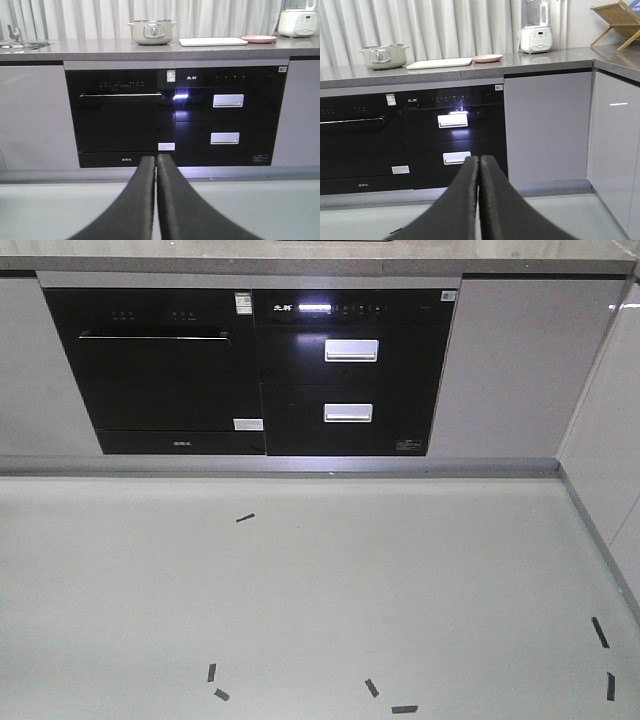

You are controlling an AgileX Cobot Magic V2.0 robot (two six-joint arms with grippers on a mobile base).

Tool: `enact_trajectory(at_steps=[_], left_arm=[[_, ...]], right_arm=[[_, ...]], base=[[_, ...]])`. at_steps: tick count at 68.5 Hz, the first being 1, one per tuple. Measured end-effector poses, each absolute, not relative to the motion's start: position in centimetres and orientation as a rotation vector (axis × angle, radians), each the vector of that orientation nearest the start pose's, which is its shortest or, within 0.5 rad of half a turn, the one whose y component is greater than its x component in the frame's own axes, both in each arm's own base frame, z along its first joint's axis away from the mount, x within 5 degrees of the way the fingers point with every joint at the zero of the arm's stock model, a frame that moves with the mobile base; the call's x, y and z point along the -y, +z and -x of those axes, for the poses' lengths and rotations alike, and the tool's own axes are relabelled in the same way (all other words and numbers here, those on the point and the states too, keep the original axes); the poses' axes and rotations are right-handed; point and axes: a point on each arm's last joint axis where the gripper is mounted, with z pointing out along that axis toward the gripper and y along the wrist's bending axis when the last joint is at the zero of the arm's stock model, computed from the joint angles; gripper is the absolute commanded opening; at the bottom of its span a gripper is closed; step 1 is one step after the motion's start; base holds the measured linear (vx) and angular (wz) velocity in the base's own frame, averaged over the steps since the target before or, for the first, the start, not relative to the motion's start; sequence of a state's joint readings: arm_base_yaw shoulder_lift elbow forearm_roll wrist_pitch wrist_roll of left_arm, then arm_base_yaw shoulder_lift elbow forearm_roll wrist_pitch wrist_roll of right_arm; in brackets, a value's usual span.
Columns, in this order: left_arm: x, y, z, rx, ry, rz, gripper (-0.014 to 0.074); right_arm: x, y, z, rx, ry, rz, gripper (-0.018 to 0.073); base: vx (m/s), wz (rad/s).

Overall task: Transfer vegetables to tray and serve
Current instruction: 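Drive the base toward the counter with both grippers closed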

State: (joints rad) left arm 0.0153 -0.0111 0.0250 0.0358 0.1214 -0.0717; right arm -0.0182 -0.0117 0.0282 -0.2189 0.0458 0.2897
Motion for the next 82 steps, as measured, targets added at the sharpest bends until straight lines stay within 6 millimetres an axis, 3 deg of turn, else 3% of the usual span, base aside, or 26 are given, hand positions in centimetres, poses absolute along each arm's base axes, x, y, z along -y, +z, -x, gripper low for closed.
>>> enact_trajectory(at_steps=[82], left_arm=[[-0.13,19.43,-5.65,-1.618,-0.013,0.045,-0.0006]], right_arm=[[0.2,20.02,-5.67,-1.543,0.034,-0.077,-0.0003]], base=[[0.1,0.04]])
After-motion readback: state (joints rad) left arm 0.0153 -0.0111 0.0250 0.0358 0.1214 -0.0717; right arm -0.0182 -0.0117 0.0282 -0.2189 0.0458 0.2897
